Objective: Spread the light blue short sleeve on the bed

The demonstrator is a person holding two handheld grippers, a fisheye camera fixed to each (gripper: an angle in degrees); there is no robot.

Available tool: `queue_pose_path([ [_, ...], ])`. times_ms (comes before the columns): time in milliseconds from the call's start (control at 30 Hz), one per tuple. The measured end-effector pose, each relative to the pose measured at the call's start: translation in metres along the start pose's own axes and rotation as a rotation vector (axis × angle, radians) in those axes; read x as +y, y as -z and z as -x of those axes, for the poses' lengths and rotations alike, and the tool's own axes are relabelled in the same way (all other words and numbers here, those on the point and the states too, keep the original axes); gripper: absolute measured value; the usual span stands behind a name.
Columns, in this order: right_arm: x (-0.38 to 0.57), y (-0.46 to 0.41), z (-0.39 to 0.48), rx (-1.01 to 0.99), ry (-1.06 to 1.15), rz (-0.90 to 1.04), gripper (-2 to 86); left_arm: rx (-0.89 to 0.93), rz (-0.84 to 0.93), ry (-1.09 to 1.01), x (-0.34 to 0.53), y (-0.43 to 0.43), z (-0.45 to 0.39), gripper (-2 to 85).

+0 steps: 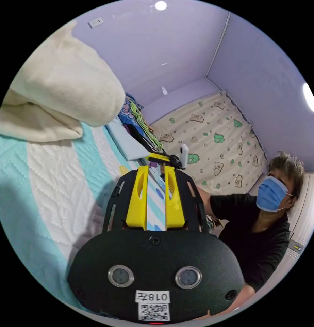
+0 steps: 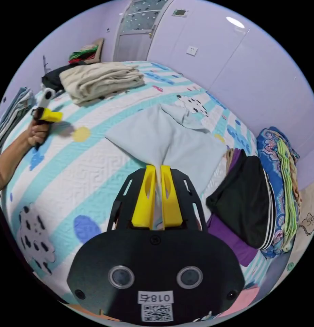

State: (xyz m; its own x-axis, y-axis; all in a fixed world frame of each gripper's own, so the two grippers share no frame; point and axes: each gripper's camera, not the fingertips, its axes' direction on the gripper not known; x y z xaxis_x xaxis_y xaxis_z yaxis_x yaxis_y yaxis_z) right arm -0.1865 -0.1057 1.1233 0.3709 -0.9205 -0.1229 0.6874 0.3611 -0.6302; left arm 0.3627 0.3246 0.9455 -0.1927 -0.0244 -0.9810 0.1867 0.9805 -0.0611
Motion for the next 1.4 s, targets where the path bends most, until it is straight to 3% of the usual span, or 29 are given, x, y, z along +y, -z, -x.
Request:
queue_pose_path([
  [133, 0.051, 0.05, 0.056, -0.028, 0.135, 0.076, 1.3, -0.109, -0.11, 0.057, -0.001, 0.008, -0.037, 7.5],
  [300, 0.194, 0.147, 0.152, -0.234, 0.261, 0.113, 2.7, -0.204, 0.042, -0.017, 0.01, -0.03, -0.198, 9.1],
  [367, 0.248, 0.174, 0.182, -0.332, 0.241, 0.135, 3.7, -0.301, 0.142, -0.084, 0.046, -0.065, -0.281, 10.7],
  [533, 0.352, 0.219, 0.197, -0.567, 0.051, 0.056, 8.4, -0.46, 0.278, -0.19, 0.139, -0.147, -0.393, 12.8],
  [633, 0.387, 0.232, 0.148, -0.489, -0.207, -0.132, 9.4, -0.607, 0.27, -0.223, 0.156, -0.185, -0.429, 13.8],
  [700, 0.403, 0.225, 0.106, -0.325, -0.385, -0.228, 10.5, -0.72, 0.235, -0.245, 0.148, -0.205, -0.444, 14.6],
  [867, 0.393, 0.164, 0.052, -0.148, -0.578, -0.191, 12.2, -0.892, 0.346, -0.138, 0.106, -0.289, -0.441, 16.2],
  [967, 0.383, 0.112, 0.046, -0.185, -0.593, -0.046, 10.4, -1.001, 0.496, -0.013, 0.11, -0.332, -0.421, 12.8],
  [1033, 0.386, 0.088, 0.056, -0.193, -0.579, 0.075, 6.7, -1.128, 0.473, -0.046, 0.119, -0.343, -0.44, 8.1],
  [1067, 0.393, 0.094, 0.066, -0.148, -0.581, 0.031, 3.5, -1.203, 0.464, -0.068, 0.124, -0.347, -0.457, 3.3],
  [1167, 0.414, 0.127, 0.092, -0.049, -0.584, -0.049, 1.9, -1.273, 0.355, -0.181, 0.144, -0.337, -0.52, 1.2],
  [1400, 0.483, 0.21, 0.171, -0.056, -0.532, -0.172, 1.2, -1.147, 0.109, -0.162, 0.221, -0.249, -0.668, -0.1],
])
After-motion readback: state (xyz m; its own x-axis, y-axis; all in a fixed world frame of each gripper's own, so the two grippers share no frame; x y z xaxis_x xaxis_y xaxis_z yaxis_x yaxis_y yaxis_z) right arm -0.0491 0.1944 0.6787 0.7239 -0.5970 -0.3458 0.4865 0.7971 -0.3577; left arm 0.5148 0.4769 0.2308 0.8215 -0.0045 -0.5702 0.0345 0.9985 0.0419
